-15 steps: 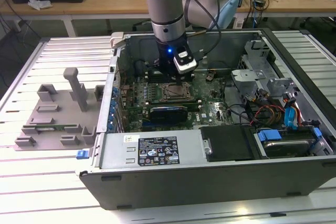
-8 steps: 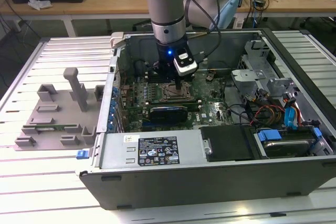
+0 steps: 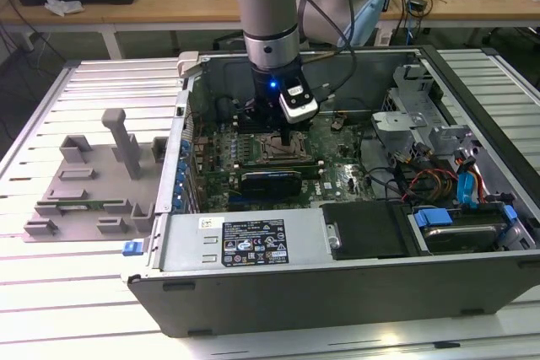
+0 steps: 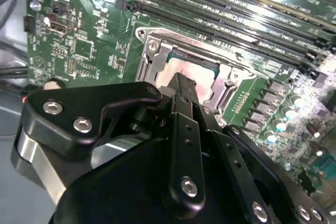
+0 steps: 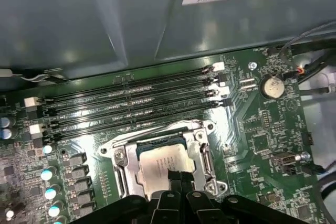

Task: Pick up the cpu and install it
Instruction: 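Install the first cpu locking lever, then install the second cpu locking lever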

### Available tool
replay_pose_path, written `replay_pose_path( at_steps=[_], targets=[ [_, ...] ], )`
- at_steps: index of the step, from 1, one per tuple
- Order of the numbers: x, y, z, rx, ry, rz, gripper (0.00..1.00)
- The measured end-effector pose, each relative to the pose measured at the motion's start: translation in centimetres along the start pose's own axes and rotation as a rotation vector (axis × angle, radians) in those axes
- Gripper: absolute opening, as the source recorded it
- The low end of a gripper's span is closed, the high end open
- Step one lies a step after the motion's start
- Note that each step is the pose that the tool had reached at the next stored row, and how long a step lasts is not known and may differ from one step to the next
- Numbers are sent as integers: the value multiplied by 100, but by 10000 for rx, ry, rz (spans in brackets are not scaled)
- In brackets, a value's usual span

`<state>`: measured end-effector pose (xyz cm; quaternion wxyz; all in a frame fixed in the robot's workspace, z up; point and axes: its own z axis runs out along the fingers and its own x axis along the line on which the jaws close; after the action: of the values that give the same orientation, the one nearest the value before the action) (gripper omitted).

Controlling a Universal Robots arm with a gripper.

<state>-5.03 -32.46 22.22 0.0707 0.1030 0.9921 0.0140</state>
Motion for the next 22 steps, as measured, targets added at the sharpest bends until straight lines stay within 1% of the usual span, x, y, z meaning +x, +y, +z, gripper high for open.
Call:
replay_pose_path(
  at_steps=[2,3,4,5,8,9,10,11,22],
  targets=[
    [-19,6,-135,0,0,1,11],
    [-25,8,-180,-1,0,0,11],
    [-28,9,-206,0,0,0,11],
    [-30,10,-215,-3,0,0,11],
    [-30,10,-218,-2,0,0,11],
    [-60,2,-208,54,251,6,11],
    [-109,-4,-188,148,689,14,11],
    [-136,2,-180,284,1320,22,11],
    [-137,2,-180,300,1316,20,11]
  ],
)
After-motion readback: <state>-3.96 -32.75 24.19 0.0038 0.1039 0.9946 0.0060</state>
